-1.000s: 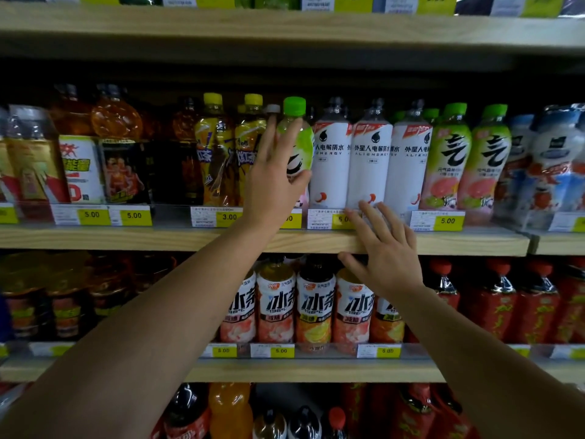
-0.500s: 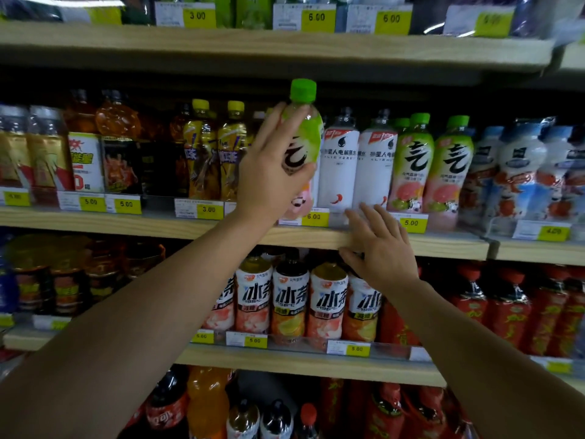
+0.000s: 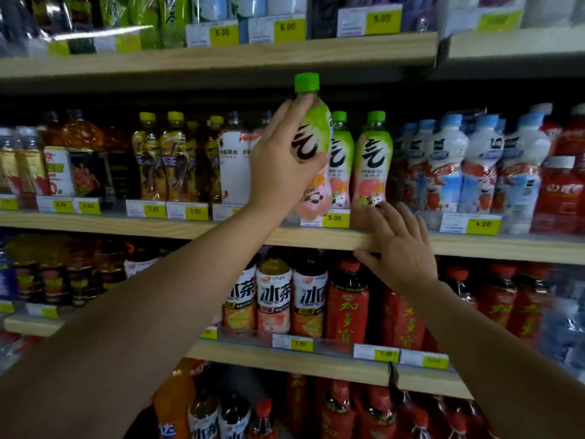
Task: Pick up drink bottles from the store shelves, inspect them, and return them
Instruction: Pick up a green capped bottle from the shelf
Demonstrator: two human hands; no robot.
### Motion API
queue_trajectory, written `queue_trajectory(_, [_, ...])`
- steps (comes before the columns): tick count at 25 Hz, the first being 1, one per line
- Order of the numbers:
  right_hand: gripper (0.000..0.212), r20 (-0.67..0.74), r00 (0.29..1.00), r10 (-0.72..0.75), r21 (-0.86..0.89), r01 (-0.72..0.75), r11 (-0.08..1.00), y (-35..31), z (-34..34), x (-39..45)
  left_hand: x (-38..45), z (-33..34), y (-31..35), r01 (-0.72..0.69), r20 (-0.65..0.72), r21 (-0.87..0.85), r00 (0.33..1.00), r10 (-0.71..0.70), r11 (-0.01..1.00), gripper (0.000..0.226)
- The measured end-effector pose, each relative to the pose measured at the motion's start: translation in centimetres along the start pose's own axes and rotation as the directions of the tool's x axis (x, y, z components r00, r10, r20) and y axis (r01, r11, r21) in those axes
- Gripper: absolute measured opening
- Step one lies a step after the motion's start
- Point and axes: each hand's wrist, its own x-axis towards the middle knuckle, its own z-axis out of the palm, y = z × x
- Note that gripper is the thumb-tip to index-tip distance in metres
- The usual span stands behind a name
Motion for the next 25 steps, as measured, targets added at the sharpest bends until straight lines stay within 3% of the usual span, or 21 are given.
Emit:
queue_trajectory(4, [0.097, -0.008, 0.999, 0.05, 0.045, -0.05, 0.998, 0.7, 0.3, 0.1, 1.3, 2.9, 1.8, 0.002, 0.008, 0.032, 1.0, -0.002, 0.999, 0.081])
queue_trajectory(16, [0.091, -0.082, 0.996, 0.024, 0.074, -0.018, 0.997, 0.8, 0.7, 0.1, 2.4, 6.0, 1.9, 0.023, -0.078, 0.118, 0.997, -0.014, 0.993, 0.078])
queue_trajectory(25, [0.095, -0.02, 1.0, -0.012, 0.039, 0.012, 0.999, 2.0, -0.1, 0.6, 2.7, 7.9, 5.1, 0.002, -0.067, 0.05, 0.998, 0.001, 0.999, 0.075])
